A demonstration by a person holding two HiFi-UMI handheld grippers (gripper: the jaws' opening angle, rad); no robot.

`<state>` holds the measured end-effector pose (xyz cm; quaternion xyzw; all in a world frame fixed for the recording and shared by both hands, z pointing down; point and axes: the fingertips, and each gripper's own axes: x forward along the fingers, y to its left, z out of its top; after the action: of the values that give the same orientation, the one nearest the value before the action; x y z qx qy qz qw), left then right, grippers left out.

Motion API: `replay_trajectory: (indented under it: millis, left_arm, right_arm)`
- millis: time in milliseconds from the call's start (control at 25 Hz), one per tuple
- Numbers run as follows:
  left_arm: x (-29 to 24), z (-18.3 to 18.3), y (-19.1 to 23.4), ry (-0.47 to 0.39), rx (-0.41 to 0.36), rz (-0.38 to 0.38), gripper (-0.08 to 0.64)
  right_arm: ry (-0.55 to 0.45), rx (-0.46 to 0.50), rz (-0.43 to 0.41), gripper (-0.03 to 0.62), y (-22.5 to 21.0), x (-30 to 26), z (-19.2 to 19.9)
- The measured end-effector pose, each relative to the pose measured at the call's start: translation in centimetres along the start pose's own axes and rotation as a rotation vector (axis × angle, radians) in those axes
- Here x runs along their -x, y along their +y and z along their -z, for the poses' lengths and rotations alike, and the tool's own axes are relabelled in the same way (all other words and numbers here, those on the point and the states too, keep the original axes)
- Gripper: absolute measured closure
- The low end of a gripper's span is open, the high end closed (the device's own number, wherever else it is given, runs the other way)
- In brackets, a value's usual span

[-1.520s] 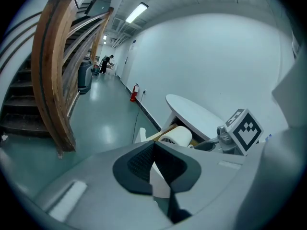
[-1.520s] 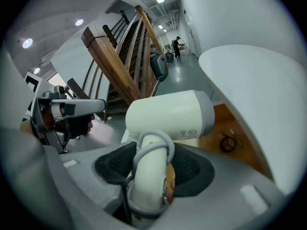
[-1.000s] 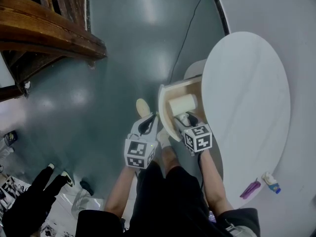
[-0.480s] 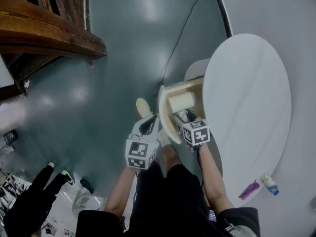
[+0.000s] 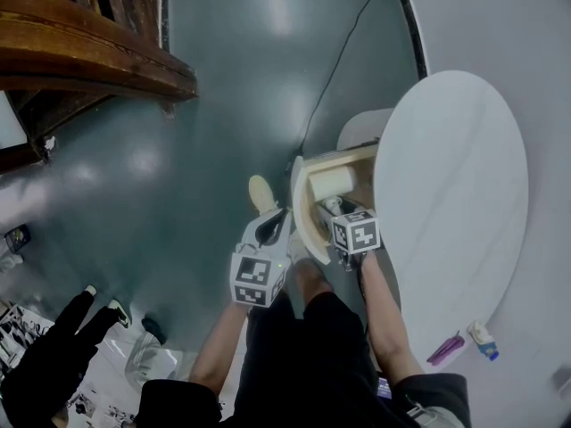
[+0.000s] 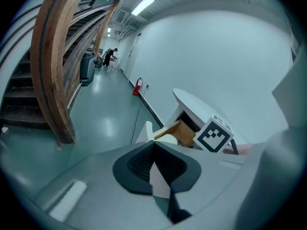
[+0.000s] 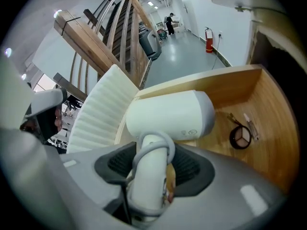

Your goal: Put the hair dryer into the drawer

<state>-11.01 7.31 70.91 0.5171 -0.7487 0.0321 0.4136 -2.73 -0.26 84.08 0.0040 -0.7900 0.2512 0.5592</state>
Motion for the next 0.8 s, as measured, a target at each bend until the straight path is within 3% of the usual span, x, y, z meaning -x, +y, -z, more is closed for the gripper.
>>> replay_trajectory:
  millis: [800]
  left_arm:
    - [-0.5,-0.3,-0.1,0.014,0.012,0.007,0.554]
  right_arm:
    - [0.095,-0.036,0.04,0.35,-1.2,-1.2,-0.4]
